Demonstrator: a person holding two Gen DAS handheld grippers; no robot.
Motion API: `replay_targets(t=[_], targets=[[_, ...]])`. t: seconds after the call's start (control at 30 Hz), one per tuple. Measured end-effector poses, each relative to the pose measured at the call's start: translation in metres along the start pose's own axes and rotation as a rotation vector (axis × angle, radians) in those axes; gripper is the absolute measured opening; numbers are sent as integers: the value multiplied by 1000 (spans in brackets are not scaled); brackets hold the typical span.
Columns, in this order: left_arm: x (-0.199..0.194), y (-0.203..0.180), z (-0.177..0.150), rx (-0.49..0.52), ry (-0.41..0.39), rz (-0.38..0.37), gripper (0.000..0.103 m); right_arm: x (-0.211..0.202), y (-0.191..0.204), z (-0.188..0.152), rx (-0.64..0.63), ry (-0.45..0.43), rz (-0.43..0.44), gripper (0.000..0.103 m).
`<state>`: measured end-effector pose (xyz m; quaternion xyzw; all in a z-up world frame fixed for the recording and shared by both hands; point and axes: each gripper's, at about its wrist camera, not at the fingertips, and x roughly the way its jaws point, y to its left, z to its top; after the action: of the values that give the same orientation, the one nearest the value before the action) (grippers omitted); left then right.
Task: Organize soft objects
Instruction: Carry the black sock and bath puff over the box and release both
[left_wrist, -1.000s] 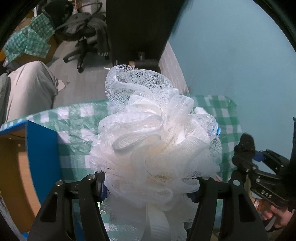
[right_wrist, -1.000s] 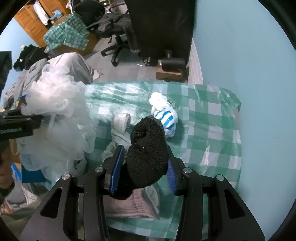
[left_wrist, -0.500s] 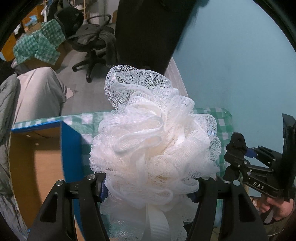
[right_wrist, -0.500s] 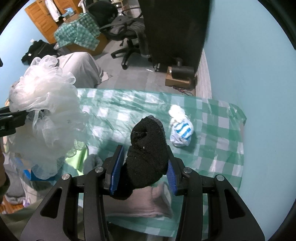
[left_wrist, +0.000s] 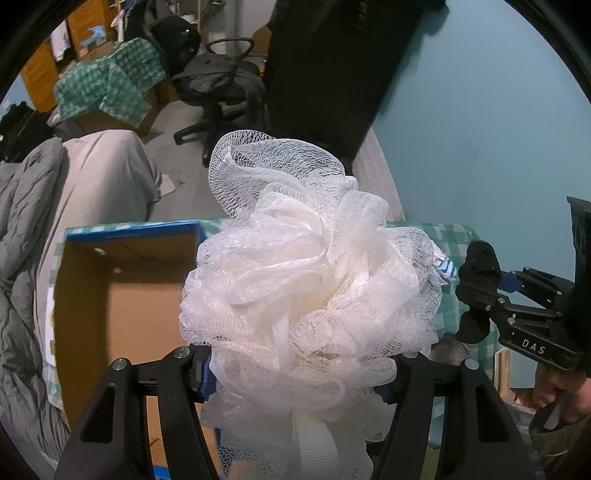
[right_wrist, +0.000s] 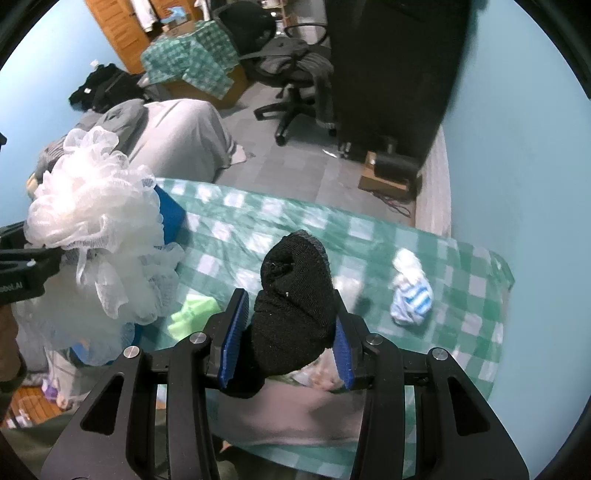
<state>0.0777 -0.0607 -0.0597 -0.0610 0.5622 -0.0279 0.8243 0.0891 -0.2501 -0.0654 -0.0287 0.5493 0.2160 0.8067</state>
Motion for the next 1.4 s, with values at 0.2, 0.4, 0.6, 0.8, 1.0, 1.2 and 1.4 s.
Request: replay_targets(t=[0.2, 0.4, 0.6, 0.8, 1.0, 1.2, 1.4], targets=[[-12, 31, -6, -46, -16, 15, 65, 4, 28, 13, -42, -5, 26, 42], [-24, 61, -13, -99, -34, 34, 65, 12, 63, 26, -100, -1, 61, 42], [-35, 92, -22, -150, -49, 60, 65, 22, 102, 41, -166, 4, 99, 42], [-44, 123, -32, -206, -57, 75, 65, 33, 141, 53, -232, 13, 135, 42], [-49, 150, -44, -252, -57, 102, 65, 46, 179, 64, -288, 28, 171, 42], [-40, 176, -55, -288, -28, 124, 65, 62, 211, 71, -344, 53, 201, 42], [-25, 194, -67, -311, 14, 139, 65, 86, 242, 76, -379, 97, 237, 42]])
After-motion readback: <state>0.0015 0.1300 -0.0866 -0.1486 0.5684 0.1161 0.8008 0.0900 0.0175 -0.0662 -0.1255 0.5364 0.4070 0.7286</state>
